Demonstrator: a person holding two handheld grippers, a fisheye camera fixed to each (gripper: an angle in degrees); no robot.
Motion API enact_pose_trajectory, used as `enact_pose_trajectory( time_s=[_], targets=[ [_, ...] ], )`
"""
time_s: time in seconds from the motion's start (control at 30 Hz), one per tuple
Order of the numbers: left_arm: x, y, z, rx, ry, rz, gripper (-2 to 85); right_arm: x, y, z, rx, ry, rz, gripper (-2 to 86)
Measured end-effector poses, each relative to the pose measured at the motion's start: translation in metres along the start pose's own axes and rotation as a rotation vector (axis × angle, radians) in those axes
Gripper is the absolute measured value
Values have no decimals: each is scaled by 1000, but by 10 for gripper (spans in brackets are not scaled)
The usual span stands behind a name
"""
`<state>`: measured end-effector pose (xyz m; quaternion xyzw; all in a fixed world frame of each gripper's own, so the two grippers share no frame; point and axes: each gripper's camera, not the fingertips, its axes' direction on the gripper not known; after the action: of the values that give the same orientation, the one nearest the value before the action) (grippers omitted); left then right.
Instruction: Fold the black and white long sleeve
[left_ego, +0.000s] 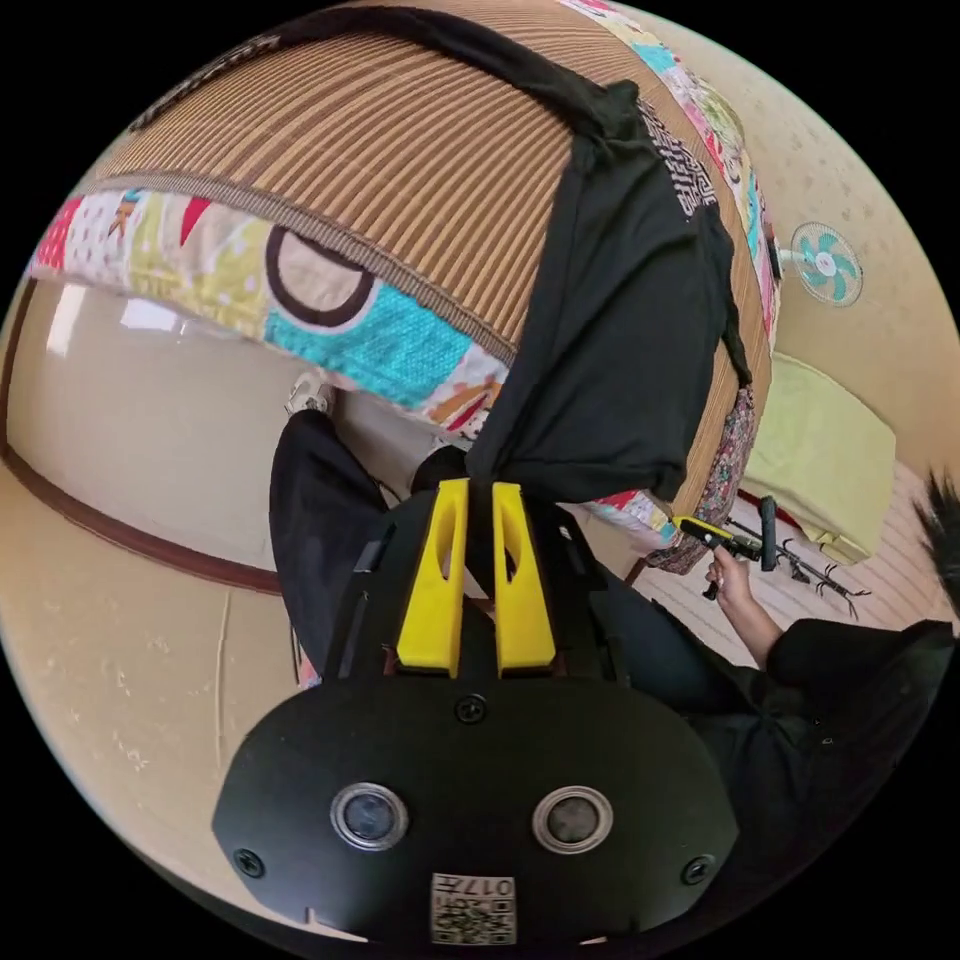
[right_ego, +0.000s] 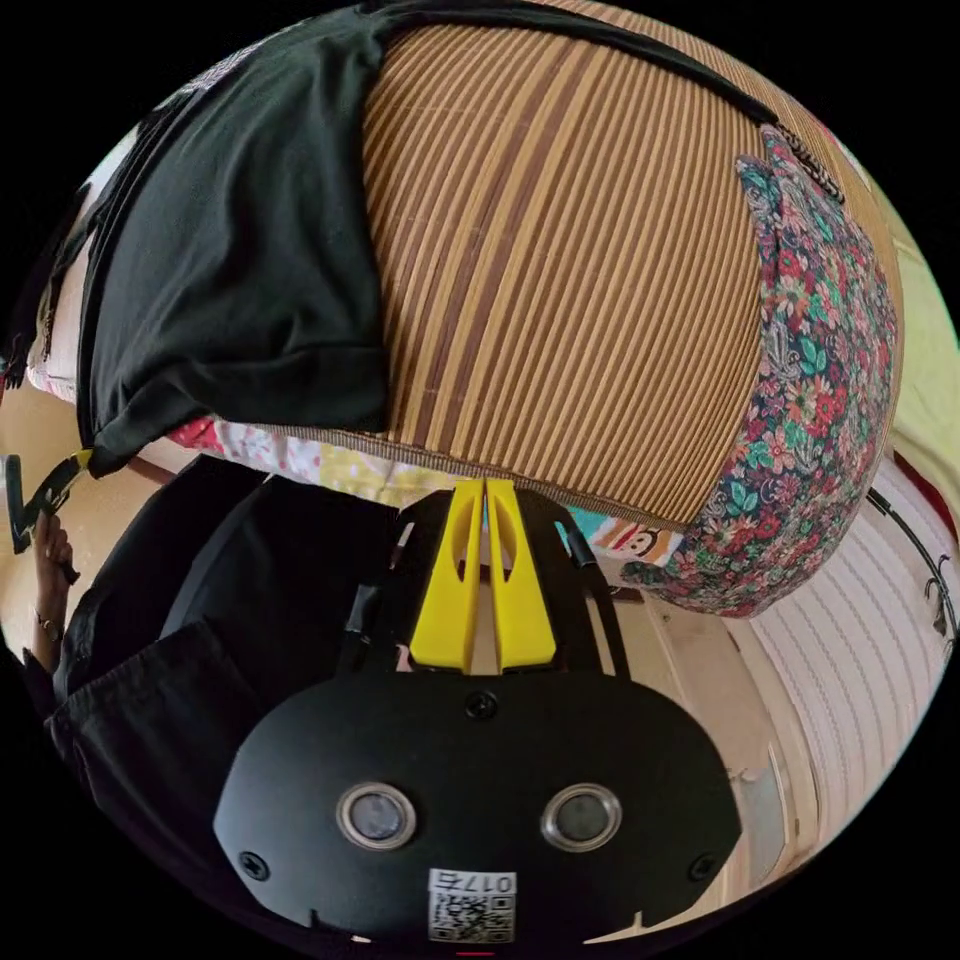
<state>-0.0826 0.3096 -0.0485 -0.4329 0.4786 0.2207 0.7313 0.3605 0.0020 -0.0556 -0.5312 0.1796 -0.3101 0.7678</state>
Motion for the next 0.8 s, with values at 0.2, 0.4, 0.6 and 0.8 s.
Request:
enact_pose_trajectory(
  time_s=[0.2,0.4,0.6,0.8],
  targets=[
    [-67,-49,-124,423,71,-175,113,-20,-25,-40,132,-86,-74,4],
    [-174,-101,-207,838,187,-630,119,-83,-67,-68,212,-148,-172,3],
    [-212,-133,-210,746,225,-606,15,-133,-90,-87,240,-280,-199,2],
    [-266,-50,-245,883,182,-653,28,-159,-88,-79,195,-268,-215,3]
  ],
)
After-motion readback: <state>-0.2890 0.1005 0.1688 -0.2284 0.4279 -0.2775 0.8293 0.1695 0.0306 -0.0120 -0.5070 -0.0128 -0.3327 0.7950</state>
